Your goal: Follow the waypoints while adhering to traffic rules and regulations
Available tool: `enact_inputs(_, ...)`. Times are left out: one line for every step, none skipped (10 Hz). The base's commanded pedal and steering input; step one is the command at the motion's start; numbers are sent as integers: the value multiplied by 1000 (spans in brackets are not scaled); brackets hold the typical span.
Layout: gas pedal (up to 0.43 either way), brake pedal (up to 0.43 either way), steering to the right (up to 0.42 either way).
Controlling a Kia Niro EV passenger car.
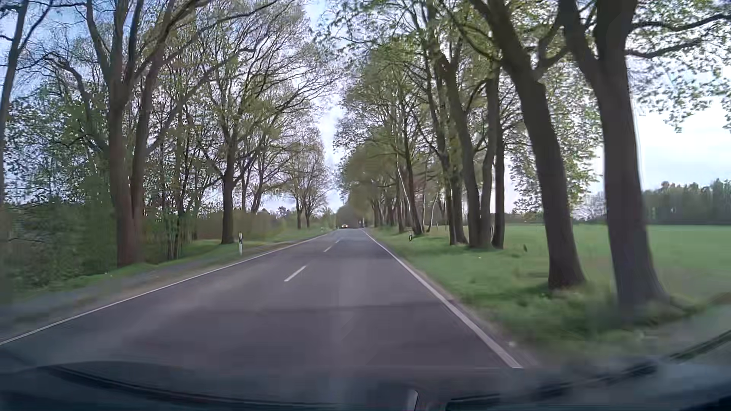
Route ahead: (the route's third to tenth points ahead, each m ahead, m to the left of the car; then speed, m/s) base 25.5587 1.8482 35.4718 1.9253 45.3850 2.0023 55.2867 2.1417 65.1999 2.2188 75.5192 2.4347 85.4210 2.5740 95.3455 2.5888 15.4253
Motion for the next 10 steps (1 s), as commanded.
enact_inputs(67,0,-12)
enact_inputs(67,0,-14)
enact_inputs(67,0,-14)
enact_inputs(67,0,-13)
enact_inputs(67,0,-10)
enact_inputs(67,0,-5)
enact_inputs(67,0,-4)
enact_inputs(67,0,-3)
enact_inputs(67,0,-4)
enact_inputs(67,0,-4)
